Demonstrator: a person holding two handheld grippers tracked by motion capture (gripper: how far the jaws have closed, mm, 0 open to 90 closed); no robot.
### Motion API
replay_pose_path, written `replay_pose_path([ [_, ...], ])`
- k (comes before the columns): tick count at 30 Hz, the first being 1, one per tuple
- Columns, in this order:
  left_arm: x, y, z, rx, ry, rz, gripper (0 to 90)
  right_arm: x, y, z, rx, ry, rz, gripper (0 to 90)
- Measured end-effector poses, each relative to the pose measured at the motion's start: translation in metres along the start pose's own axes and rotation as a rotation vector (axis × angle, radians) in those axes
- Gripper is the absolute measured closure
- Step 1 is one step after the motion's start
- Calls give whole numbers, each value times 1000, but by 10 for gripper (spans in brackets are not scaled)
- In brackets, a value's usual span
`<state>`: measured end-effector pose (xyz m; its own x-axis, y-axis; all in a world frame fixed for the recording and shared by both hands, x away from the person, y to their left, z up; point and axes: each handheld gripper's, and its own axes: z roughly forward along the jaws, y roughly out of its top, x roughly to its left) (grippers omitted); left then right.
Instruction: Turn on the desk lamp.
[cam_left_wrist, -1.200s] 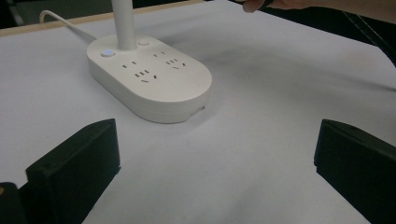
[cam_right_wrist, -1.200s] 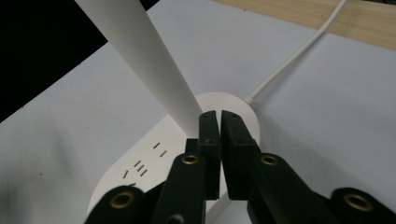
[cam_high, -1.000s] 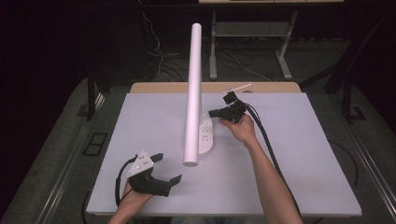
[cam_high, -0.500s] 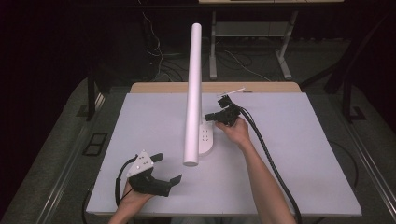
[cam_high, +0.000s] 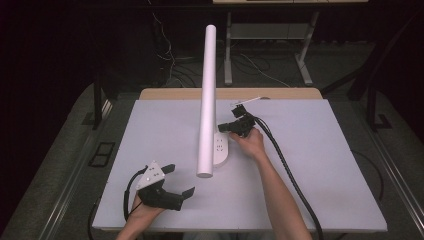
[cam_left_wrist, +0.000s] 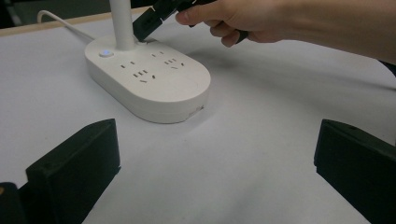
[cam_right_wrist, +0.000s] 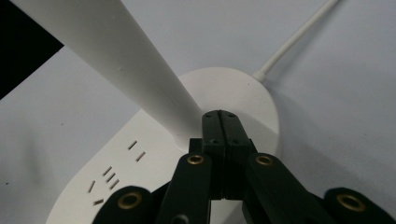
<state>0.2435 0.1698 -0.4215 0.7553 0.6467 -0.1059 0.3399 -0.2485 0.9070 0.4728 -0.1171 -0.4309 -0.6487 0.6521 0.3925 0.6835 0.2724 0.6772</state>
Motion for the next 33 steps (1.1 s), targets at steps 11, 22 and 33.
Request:
replay_pose_path([
  [11, -1, 0, -1, -2, 0, 0, 0, 2, -4, 0, -17, -11, -9, 895],
  [22, 0, 0, 0, 0, -2, -3, 0, -1, 1, -15, -6, -13, -8, 891],
  [33, 0, 0, 1, 1, -3, -3, 0, 7, 1, -46, -21, -3, -52, 891],
])
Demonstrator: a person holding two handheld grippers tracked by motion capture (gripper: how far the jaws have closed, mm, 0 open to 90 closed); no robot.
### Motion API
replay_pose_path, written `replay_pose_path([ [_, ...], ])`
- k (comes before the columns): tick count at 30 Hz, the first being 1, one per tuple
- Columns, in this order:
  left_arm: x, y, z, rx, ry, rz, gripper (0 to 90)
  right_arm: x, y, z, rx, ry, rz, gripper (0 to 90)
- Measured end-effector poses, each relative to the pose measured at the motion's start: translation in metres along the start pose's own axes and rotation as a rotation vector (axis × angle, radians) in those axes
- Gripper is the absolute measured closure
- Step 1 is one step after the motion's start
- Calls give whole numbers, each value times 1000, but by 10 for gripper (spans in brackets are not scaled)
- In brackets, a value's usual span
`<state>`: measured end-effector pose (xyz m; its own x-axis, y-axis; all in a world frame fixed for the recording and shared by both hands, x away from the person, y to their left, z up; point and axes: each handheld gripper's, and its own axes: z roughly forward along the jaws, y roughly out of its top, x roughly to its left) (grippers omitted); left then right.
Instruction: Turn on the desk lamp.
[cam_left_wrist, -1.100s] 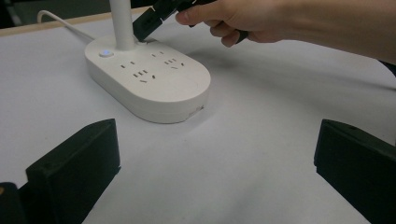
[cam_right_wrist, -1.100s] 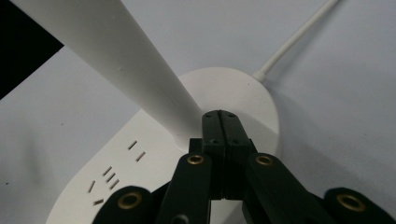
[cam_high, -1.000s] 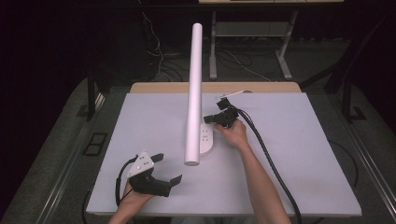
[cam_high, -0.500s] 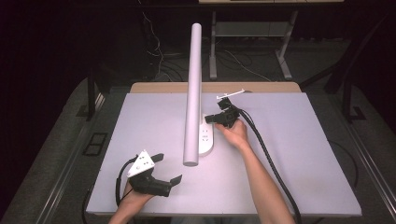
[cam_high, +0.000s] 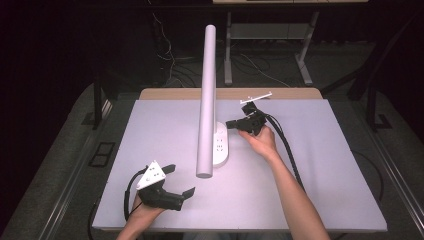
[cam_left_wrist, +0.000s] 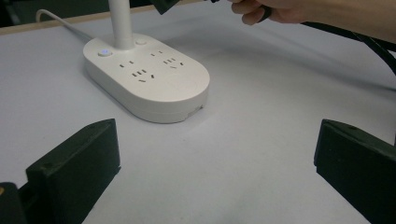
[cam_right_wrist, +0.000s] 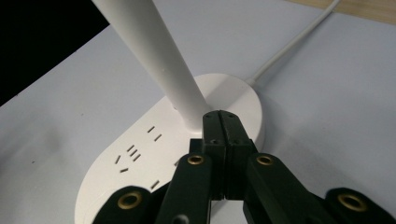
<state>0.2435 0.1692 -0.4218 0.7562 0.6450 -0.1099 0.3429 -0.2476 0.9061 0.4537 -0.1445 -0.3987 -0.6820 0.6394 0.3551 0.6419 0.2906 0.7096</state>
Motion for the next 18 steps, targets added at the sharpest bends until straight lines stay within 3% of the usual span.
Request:
replay_pose_path([
  [10, 0, 0, 0, 0, 0, 0, 0, 4, -13, -32, -17, -7, -38, 891],
  [14, -1, 0, 1, 2, 0, -1, 0, 7, -21, -48, -25, -11, -40, 809],
  [16, -1, 0, 1, 2, 0, -2, 0, 8, -25, -57, -33, -26, -33, 698],
  [17, -1, 0, 1, 3, 0, -2, 0, 9, -29, -65, -37, -43, -23, 573],
  [18, -1, 0, 1, 2, 0, -2, 0, 9, -29, -65, -37, -43, -23, 573],
])
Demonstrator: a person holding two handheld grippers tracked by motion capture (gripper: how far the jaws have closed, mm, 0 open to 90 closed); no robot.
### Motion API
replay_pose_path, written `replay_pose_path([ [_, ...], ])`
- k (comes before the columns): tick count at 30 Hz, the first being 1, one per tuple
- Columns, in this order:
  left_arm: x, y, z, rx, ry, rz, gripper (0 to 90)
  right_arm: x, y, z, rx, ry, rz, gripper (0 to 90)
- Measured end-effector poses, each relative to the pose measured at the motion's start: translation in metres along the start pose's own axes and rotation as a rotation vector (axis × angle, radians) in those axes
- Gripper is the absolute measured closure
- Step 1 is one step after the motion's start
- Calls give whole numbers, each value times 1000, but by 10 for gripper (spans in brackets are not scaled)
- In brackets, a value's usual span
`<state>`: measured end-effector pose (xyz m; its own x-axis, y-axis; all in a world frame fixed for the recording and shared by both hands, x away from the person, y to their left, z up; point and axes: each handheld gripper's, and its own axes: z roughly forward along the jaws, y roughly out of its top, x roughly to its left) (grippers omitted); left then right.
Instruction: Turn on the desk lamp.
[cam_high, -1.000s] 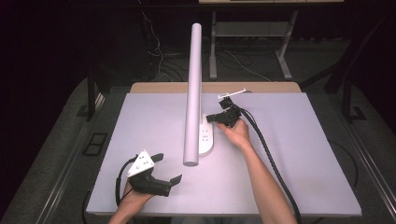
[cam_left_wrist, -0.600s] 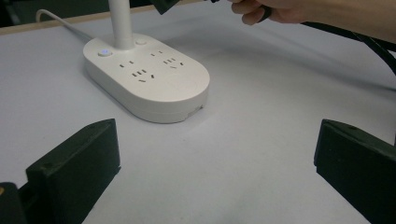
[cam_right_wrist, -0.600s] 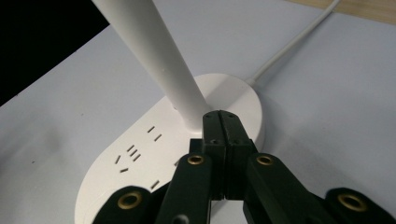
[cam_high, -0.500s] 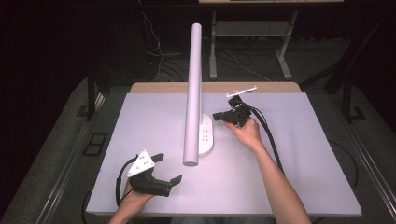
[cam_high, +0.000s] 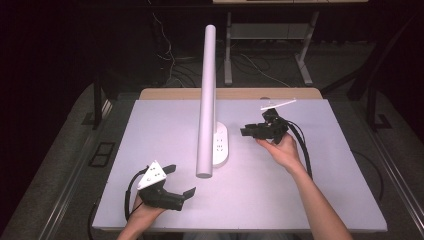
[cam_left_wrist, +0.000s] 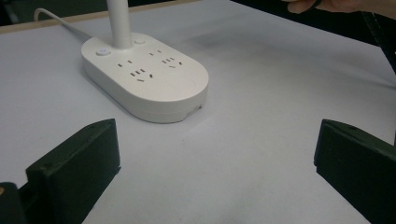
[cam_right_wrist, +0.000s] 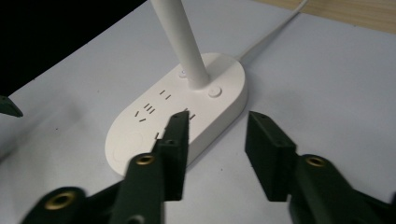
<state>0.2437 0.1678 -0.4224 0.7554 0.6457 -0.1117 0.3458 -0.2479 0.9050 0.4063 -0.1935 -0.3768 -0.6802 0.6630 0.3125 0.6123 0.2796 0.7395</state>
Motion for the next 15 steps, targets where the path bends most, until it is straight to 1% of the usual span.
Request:
replay_pose_path([
  [1, 0, 0, 0, 0, 0, 0, 0, 0, -2, -4, -4, -4, 2, 520],
  [2, 0, 0, 0, 0, 1, 0, 0, 1, -6, -12, -9, -9, 15, 402],
  [3, 0, 0, 0, 0, 1, 0, 0, 1, -6, -12, -9, -9, 15, 402],
  [4, 0, 0, 0, 0, 1, 0, 0, 3, -10, -20, -17, -24, 14, 291],
  [5, 0, 0, 0, -1, 0, 0, 0, 3, -10, -20, -17, -24, 14, 291],
  [9, -1, 0, 0, -1, -1, 3, 0, 6, -17, -34, -16, -29, 27, 118],
  [11, -1, 0, 0, -2, 0, 2, 0, 8, -21, -41, -20, -33, 23, 83],
  [12, -1, 0, 0, -1, 0, 3, 0, 9, -23, -44, -25, -31, 25, 6],
  [14, -1, 0, 0, -2, 0, 2, 0, 10, -29, -51, -34, -16, 31, 0],
  [15, -1, 0, 0, -1, 0, 3, 0, 11, -31, -54, -35, -17, 28, 0],
])
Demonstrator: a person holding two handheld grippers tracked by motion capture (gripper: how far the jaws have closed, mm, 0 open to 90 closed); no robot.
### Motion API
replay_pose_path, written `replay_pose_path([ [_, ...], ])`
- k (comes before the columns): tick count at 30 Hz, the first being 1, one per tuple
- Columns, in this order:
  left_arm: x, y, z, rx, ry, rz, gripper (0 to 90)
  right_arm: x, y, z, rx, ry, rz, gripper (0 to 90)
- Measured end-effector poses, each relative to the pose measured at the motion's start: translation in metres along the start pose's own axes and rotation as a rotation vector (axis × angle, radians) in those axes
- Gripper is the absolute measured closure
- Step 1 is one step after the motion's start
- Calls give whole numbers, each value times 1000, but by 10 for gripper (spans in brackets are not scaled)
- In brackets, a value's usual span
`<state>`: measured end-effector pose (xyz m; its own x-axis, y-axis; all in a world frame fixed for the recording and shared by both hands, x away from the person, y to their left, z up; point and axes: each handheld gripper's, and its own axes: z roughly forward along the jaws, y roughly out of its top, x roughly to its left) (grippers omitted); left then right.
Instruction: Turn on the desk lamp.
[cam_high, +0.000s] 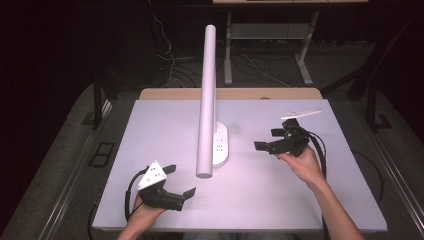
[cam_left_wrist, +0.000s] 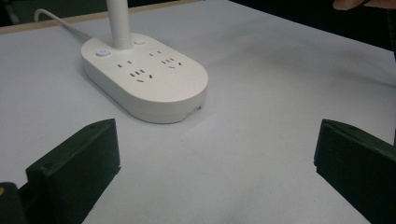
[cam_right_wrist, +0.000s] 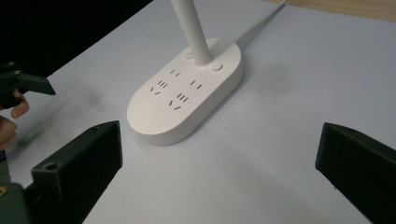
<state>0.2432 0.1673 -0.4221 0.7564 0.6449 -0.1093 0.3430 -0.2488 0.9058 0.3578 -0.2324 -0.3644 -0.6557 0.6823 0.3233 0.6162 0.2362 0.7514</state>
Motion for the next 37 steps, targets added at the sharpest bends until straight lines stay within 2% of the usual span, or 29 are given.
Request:
replay_pose_path([
  [6, 0, 0, 0, 0, 2, 1, 0, 4, -18, -19, -19, -7, -2, 1],
  [18, 0, 0, 0, 6, 4, 3, 0, 11, -58, -46, -42, -5, 5, 1],
  [33, -1, 0, 0, 2, 9, -2, 0, 15, -104, -59, -75, -29, 37, 1],
  [37, 0, 0, 0, 3, 8, -2, 0, 16, -116, -62, -64, -33, 56, 1],
])
